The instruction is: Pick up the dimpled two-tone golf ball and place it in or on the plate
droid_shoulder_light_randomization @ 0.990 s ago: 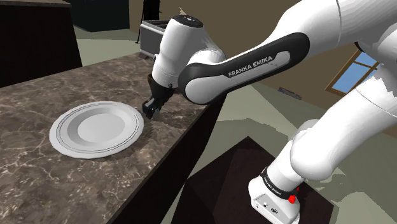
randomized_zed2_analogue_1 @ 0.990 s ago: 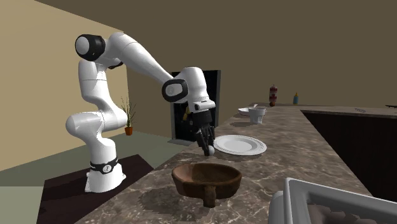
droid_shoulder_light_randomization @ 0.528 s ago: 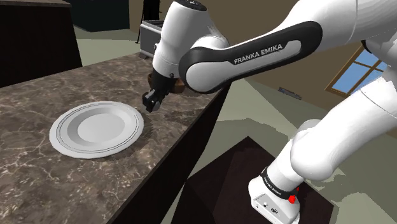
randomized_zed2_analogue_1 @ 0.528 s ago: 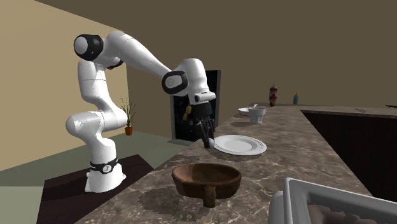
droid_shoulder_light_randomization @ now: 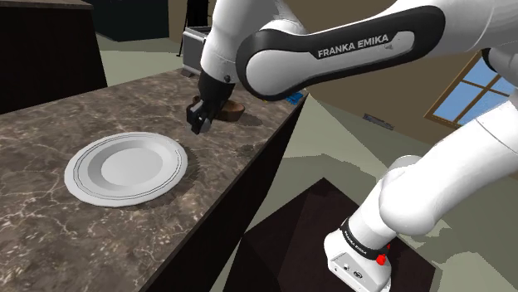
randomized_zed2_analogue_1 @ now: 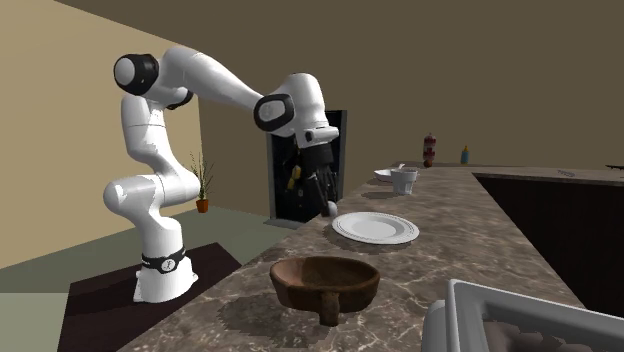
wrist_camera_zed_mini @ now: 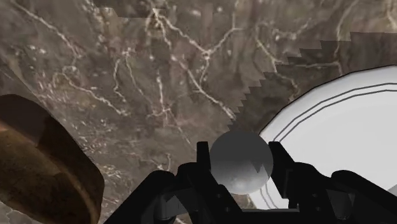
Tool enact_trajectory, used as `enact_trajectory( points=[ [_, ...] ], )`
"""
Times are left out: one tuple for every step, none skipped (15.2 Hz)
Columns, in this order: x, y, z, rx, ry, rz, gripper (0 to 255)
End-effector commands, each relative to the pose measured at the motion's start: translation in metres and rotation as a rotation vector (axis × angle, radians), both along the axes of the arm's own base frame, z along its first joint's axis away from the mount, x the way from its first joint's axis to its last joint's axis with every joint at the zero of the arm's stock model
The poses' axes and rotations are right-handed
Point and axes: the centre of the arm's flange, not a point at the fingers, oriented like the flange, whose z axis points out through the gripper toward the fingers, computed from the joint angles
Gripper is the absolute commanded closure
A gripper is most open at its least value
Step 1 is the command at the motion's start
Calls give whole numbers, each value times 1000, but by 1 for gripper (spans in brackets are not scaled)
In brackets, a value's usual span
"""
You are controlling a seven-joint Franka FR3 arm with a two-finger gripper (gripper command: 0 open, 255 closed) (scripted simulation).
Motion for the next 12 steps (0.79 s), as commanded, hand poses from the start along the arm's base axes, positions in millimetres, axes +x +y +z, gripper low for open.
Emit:
enact_trajectory(
  points=[
    [1,0,11,0,0,0,255],
    [1,0,15,0,0,0,255],
    [2,14,16,0,0,0,255],
    [3,27,16,0,0,0,255],
    [5,40,16,0,0,0,255],
    [6,53,17,0,0,0,255],
    [8,66,17,0,0,0,255],
    [9,79,18,0,0,0,255],
    [10,92,18,0,0,0,255],
    [12,105,19,0,0,0,255],
    [13,118,19,0,0,0,255],
    [15,132,19,0,0,0,255]
  ],
)
